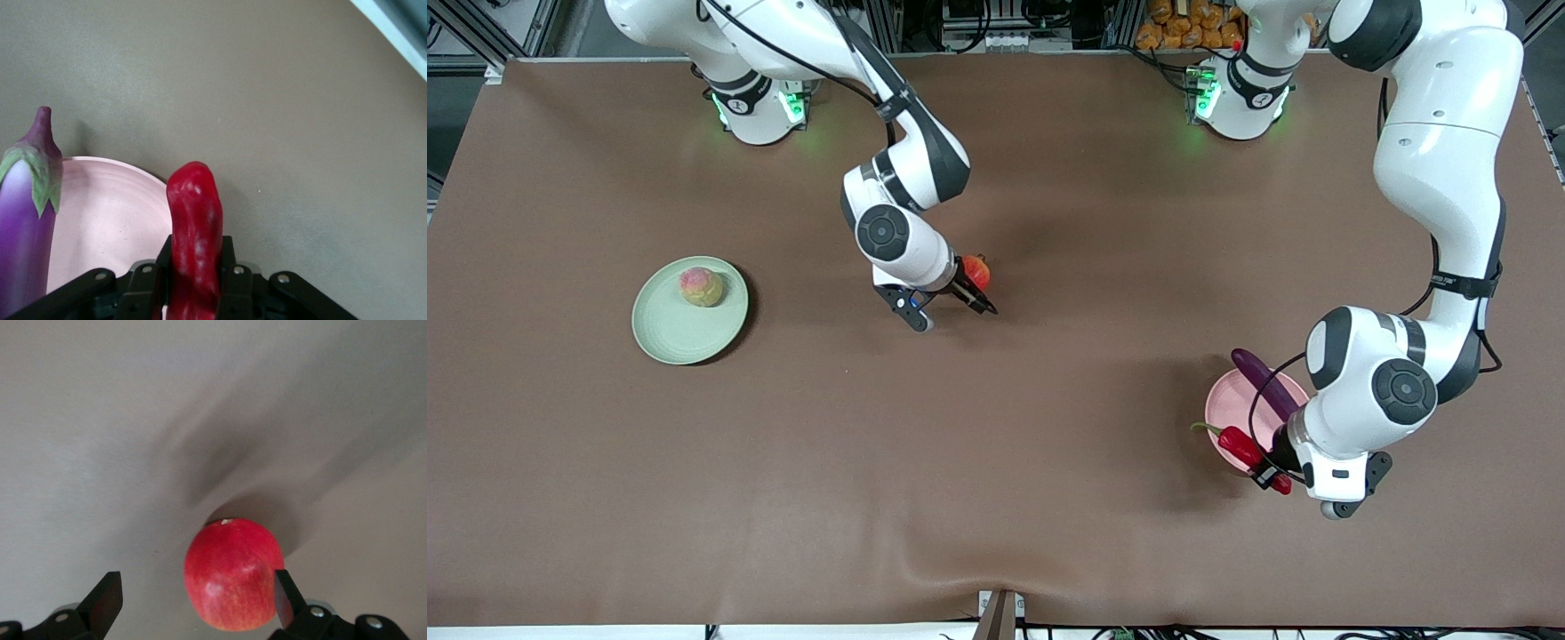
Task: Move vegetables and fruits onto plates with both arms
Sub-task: 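Place the apple on the green plate while the left gripper releases the chili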
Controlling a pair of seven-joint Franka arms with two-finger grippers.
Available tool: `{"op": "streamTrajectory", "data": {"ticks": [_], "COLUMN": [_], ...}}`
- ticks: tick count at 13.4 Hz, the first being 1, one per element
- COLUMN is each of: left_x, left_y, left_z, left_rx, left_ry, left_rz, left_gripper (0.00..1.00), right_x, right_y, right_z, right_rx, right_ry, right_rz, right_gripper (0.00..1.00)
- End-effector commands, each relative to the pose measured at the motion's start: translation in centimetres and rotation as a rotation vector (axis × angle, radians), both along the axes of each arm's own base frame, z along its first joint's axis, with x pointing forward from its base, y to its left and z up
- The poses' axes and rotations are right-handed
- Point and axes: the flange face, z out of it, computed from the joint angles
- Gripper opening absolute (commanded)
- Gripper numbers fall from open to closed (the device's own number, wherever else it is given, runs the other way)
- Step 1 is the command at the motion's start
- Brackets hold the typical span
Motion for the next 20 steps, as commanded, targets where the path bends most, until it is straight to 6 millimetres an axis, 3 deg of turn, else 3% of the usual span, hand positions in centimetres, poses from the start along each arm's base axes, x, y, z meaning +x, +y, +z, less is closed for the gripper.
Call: {"op": "streamTrajectory", "data": {"ticks": [1, 3, 4, 5, 6, 7, 9, 11, 13, 15, 18, 20], "left_x": [0.2, -0.6, -1.0, -1.4, -1.6, -1.8, -1.9, -2.2, -2.9, -4.0, -5.7, -7.2], "left_y": [0.0, 1.8, 1.7, 1.7, 1.7, 1.5, 1.2, 0.5, 0.1, -0.7, -2.1, -2.7], "left_z": [0.1, -1.0, -1.3, -1.7, -2.1, -2.2, -0.5, 2.9, 7.6, 13.7, 18.7, 23.8], "left_rx": [-0.008, 0.001, 0.003, 0.005, 0.005, 0.003, 0.006, 0.024, 0.05, 0.074, 0.09, 0.112], "left_ry": [-0.004, 0.031, 0.046, 0.057, 0.066, 0.071, 0.079, 0.081, 0.084, 0.068, 0.086, 0.042], "left_rz": [-0.008, 0.003, 0.007, 0.004, 0.007, 0.014, 0.053, 0.037, 0.018, -0.013, -0.1, -0.128], "left_gripper": [0.0, 0.0, 0.0, 0.23, 0.88, 1.0, 1.0, 1.0, 1.0, 1.0, 1.0, 1.0], "right_x": [-1.6, -1.9, -1.7, -1.6, -0.4, 0.6, 4.2, 7.9, 10.5, 12.4, 13.8, 14.0], "right_y": [1.5, 1.6, 1.4, 1.3, 0.3, -1.0, -5.8, -13.9, -21.8, -29.9, -42.1, -47.0], "right_z": [-2.2, -3.0, -2.9, -2.6, -1.9, -1.1, 2.8, 6.8, 8.5, 8.5, 7.4, 6.0], "right_rx": [-0.033, -0.054, -0.056, -0.061, -0.078, -0.098, -0.124, -0.099, -0.05, -0.007, 0.022, 0.036], "right_ry": [0.01, 0.013, 0.011, 0.002, -0.02, -0.019, 0.004, 0.082, 0.101, 0.085, 0.048, 0.021], "right_rz": [0.006, 0.013, 0.014, 0.028, 0.036, 0.041, 0.079, 0.191, 0.267, 0.344, 0.499, 0.542], "right_gripper": [1.0, 1.0, 0.85, 0.46, 0.02, 0.0, 0.0, 0.0, 0.0, 0.0, 0.0, 0.0]}}
